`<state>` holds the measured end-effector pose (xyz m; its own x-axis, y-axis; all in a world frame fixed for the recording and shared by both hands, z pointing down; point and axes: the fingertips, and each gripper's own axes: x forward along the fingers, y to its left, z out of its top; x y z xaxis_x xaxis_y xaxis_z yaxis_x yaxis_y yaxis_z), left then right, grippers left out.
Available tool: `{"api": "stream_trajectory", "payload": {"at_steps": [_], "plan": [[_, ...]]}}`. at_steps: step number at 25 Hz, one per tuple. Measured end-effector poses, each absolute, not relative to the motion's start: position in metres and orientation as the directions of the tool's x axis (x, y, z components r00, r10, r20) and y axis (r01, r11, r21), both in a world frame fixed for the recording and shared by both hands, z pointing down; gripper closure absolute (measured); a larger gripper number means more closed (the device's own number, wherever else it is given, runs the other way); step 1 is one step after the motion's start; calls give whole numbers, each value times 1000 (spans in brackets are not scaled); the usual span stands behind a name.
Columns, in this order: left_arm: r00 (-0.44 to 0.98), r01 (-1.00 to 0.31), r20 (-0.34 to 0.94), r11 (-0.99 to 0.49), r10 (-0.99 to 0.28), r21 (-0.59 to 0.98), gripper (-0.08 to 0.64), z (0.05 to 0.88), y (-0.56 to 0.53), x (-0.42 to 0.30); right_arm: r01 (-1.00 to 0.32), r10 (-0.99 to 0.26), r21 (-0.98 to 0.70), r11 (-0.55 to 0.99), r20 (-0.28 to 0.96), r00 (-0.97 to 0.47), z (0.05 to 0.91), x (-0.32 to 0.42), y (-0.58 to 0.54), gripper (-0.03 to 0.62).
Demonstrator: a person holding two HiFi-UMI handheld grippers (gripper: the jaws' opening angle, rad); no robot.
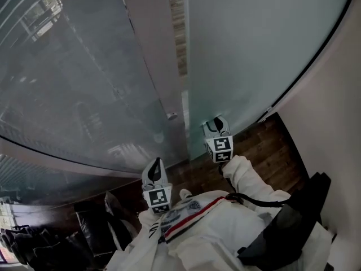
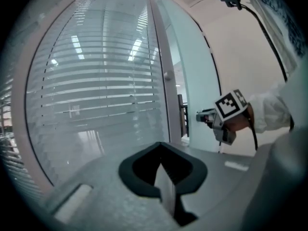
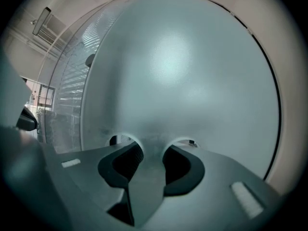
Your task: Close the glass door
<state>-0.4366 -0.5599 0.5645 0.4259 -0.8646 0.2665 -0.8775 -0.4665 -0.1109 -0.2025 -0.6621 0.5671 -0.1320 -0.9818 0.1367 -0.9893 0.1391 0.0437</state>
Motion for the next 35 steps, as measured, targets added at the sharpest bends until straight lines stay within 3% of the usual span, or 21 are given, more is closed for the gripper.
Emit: {"api": "stream_trajectory", "payload": {"at_steps": [9, 35], "plan": [[466, -839, 281, -520, -839, -160, 558, 568, -579, -425, -992, -983, 46, 116, 145, -108, 569, -192, -693, 465], [530, -805, 304, -583, -791, -112, 558, 563, -601, -400, -993, -988, 59, 103, 122, -95, 553, -205, -715, 462]]}}
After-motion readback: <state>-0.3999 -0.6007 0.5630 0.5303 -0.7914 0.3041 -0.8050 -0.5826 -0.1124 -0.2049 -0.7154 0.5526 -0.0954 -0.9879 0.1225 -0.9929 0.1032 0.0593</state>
